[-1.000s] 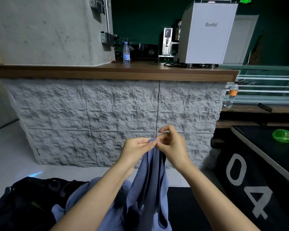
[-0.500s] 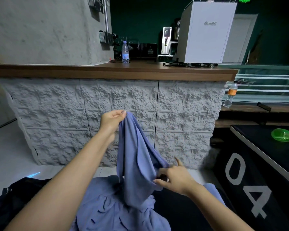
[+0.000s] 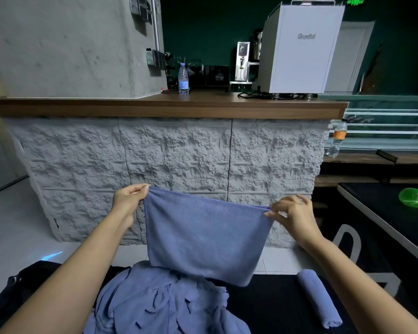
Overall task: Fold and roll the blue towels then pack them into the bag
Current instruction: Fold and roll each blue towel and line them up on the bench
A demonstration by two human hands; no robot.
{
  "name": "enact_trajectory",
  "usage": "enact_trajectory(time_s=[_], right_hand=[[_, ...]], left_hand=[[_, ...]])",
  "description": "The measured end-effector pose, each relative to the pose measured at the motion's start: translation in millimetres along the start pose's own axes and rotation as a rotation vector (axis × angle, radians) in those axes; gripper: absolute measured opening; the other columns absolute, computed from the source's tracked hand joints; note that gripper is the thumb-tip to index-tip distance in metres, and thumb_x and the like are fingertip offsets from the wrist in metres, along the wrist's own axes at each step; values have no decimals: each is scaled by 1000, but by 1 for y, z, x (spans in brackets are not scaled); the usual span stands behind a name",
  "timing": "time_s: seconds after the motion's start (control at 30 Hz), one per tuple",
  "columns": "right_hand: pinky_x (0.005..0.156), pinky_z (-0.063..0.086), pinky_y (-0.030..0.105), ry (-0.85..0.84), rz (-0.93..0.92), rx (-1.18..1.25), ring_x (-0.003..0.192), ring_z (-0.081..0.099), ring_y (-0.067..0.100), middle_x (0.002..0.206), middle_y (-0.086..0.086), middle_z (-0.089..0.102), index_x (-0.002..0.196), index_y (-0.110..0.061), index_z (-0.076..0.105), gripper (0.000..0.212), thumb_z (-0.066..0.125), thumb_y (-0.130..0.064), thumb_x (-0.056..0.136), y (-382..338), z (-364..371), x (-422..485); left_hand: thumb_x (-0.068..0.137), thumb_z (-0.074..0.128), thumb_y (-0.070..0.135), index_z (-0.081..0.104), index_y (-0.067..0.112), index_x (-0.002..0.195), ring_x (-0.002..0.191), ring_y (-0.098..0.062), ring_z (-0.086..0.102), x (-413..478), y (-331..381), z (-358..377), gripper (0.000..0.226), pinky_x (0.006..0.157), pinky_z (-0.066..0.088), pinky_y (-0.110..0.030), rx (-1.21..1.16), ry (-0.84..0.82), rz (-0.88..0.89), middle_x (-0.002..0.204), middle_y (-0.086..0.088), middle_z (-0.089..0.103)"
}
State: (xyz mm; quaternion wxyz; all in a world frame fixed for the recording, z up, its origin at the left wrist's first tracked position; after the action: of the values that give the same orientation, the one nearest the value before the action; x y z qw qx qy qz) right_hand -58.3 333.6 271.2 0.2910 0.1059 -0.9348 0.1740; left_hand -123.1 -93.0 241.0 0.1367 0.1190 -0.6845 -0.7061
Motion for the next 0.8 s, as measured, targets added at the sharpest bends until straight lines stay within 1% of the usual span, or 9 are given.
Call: enact_trajectory(time_s=[0.07, 0.2, 0.27, 0.3, 0.37, 0.43, 0.5, 0.67, 0.8], right_hand=[[93, 36, 44, 40, 156, 164, 89, 53, 16, 79, -17, 64, 78, -28, 74, 11, 76, -38, 73, 11, -11, 11], [80, 45, 41, 85, 248, 264, 87, 57, 22, 77, -7, 63, 102, -25, 72, 30, 80, -25, 73, 14, -27, 22], [71, 38, 33, 0, 299, 145, 81, 55, 20, 66, -7, 58, 91, -24, 73, 17, 78, -27, 75, 14, -24, 24], [66, 37, 30, -37, 340, 225, 72, 54, 17, 61, -6, 56, 80, -21, 71, 9, 78, -25, 76, 16, -20, 21], [59, 42, 20, -60, 402, 676, 59, 53, 6, 59, -4, 59, 70, -12, 65, 13, 77, -14, 75, 17, -12, 14], [62, 45, 12, -112, 469, 1080, 61, 53, 5, 63, -3, 60, 70, -10, 62, 12, 72, -15, 76, 15, -3, 9], [58, 46, 15, -180, 554, 1220, 57, 48, 7, 62, -2, 55, 70, -12, 59, 15, 67, -17, 82, 12, 7, 4], [53, 47, 23, 62, 677, 1022, 56, 48, 14, 62, 5, 55, 68, -10, 61, 19, 66, -7, 86, 10, 11, 8], [55, 54, 32, 69, 535, 905, 56, 55, 17, 61, 6, 61, 65, -13, 63, 19, 73, -6, 79, -51, 20, 23]], left_hand=[[87, 64, 8, 64, 2, 111, 93, -17, 56, -1, 2, -1, 25, 85, 42, -26, -41, -7, -3, 95, -7, 65], [87, 63, 6, 64, 6, 111, 80, -10, 56, -1, 17, 0, 24, 79, 44, -20, -101, -47, 61, 89, -5, 64], [85, 64, 4, 65, 5, 110, 82, -12, 57, -2, 21, -2, 25, 84, 45, -24, -74, -46, 101, 93, -7, 66], [85, 64, 3, 64, 3, 111, 84, -13, 58, -3, 22, -4, 26, 87, 46, -26, -74, -45, 109, 94, -7, 66], [87, 61, 3, 62, 0, 112, 85, -13, 57, -5, 20, -10, 25, 89, 45, -26, -114, -63, 101, 92, -6, 65], [90, 56, 3, 61, 0, 110, 85, -11, 57, -4, 15, -13, 20, 87, 45, -24, -151, -123, 60, 89, -4, 67], [91, 54, 2, 63, 5, 98, 77, -8, 60, -5, 4, -12, 12, 77, 50, -20, -173, -181, -39, 76, 3, 71], [87, 61, 3, 65, 11, 85, 48, -3, 62, -21, -7, 13, 9, 48, 51, -14, -155, -65, -144, 55, 8, 68], [83, 66, 2, 68, 3, 91, 61, -11, 58, -59, 7, 82, 8, 56, 51, -19, -122, -147, -79, 71, -3, 66]])
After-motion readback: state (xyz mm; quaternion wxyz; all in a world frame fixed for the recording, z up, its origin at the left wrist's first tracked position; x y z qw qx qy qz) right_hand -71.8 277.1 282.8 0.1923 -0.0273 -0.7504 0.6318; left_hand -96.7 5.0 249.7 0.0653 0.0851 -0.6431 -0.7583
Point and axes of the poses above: each hand's wrist, its own x-axis towards the middle knuckle, its own z-axis out of the palm, y = z × x, the point moved 10 cm from there along x, towards the middle knuckle
